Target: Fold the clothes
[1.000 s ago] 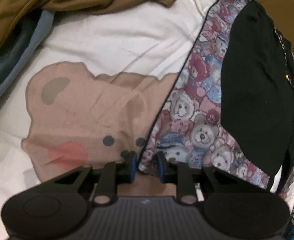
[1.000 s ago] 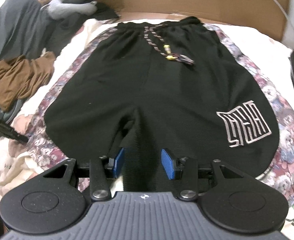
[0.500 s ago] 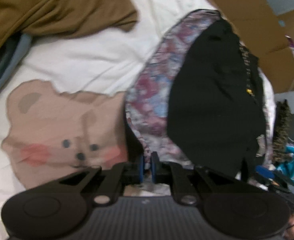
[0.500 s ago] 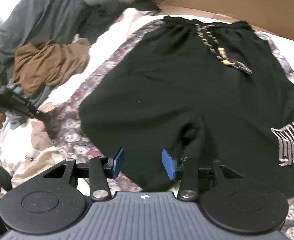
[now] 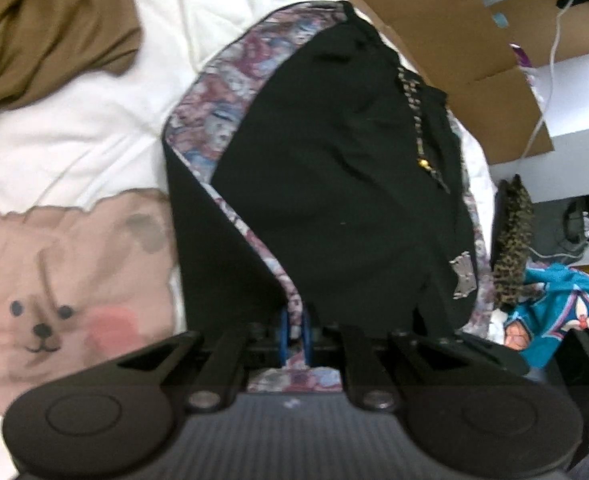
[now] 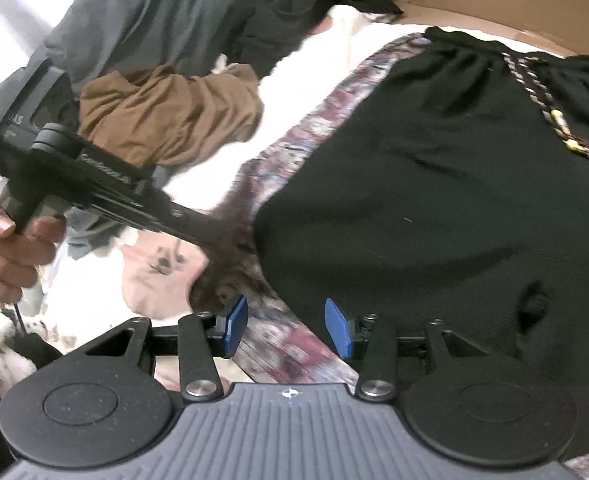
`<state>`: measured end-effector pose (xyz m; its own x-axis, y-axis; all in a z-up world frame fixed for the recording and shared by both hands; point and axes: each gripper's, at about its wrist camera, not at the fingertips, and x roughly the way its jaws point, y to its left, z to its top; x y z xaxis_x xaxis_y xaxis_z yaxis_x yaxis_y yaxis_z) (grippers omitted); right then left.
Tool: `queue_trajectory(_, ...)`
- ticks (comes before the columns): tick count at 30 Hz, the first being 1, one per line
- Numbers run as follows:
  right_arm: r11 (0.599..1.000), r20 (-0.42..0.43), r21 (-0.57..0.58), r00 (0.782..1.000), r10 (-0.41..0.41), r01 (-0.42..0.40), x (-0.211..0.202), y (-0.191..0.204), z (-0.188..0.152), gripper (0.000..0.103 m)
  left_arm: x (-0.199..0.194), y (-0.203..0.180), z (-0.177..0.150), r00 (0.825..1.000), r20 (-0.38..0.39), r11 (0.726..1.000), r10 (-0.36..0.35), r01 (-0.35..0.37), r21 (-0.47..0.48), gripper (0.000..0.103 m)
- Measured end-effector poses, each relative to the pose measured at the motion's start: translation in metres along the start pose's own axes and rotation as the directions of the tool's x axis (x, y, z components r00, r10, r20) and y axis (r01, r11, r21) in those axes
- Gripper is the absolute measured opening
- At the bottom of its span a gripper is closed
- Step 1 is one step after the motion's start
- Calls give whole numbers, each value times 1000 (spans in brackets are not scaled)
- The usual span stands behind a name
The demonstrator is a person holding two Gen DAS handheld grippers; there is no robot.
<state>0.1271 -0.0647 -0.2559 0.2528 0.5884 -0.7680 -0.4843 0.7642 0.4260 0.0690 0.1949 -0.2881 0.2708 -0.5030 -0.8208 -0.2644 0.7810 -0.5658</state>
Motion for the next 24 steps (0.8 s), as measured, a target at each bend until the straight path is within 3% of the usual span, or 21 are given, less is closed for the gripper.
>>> queue_trajectory(10,1000,-2,-22,1000,8,-8,29,29,22,50,13,-17,2,994,-51,995,-101,101,12,8)
queue_trajectory(18,998,1,-21,998,-56,56,47,35,27,49,16,-16,5,983,-73,986,-166,164,-32,8)
queue_trajectory(20,997,7,-25,997,-73,73,50,36,27,38,16,-18,5,982,-75,985,-173,171,-28,8)
queue_trajectory(24,995,-3,-16,995,-97,97,55,34,23,4,12,-21,6,984,-64,986,-167,167,-11,10)
